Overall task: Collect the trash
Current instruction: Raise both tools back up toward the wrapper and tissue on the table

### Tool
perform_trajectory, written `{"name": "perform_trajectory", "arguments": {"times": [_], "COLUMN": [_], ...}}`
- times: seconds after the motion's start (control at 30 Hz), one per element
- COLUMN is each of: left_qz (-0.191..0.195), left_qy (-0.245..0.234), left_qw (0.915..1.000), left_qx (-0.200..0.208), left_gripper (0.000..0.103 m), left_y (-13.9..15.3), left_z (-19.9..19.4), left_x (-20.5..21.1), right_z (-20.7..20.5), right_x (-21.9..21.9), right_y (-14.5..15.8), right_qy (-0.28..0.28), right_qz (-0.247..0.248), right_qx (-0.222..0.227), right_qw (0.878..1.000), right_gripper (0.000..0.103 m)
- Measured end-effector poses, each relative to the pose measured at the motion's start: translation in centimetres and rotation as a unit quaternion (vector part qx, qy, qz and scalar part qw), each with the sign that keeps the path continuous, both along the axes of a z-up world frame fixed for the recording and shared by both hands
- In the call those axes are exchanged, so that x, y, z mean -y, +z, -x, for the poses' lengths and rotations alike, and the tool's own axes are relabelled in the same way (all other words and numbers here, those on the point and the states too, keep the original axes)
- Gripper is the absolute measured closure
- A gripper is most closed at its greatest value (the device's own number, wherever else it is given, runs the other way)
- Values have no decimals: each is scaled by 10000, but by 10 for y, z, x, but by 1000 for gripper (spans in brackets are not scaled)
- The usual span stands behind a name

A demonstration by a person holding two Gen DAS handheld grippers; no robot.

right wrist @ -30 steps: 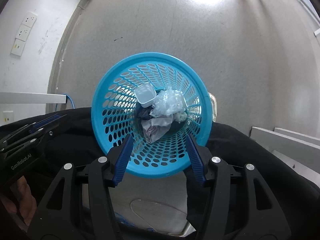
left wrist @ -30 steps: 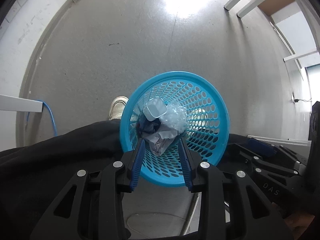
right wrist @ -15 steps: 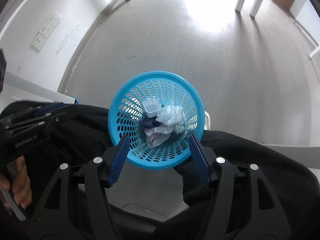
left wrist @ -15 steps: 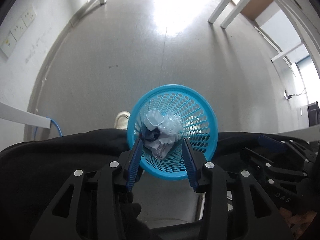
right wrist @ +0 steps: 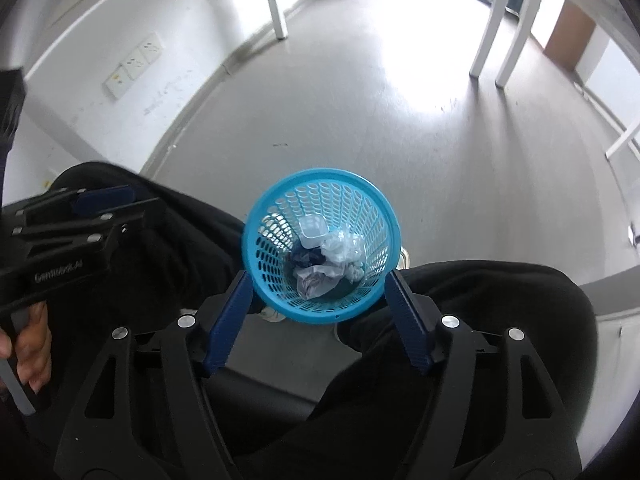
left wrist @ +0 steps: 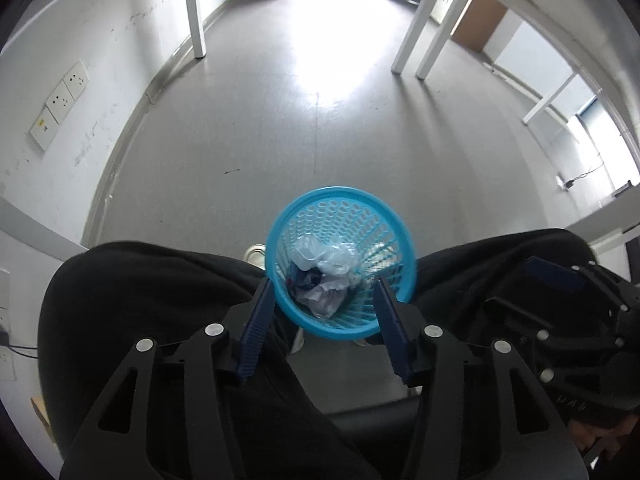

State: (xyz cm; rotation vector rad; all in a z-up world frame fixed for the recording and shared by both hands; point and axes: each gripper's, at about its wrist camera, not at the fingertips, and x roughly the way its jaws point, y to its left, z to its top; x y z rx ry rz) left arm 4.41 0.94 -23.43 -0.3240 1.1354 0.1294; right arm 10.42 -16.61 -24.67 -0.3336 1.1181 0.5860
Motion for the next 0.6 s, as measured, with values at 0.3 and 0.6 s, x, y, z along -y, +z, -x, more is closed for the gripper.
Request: {"name": "perform_trajectory", "arguments": {"times": [0.3,0.6], "left_qz": [-443,-511], "left_qy": [-204,-268], "left_qw": [9953,9839], "left_qx": [834,1692], "left_gripper": [29,24], "left_y": [66,131], "left_z": [62,100], "left_x": [19,19], "right_z": [57,86], "right_x": [32,61], "right_y": [59,138], "right_qy": [54,-53], "right_qz": [-510,-1229], "right_qx": [685,1492], "right_qw": [9963,9811], "right_gripper": [33,27]}}
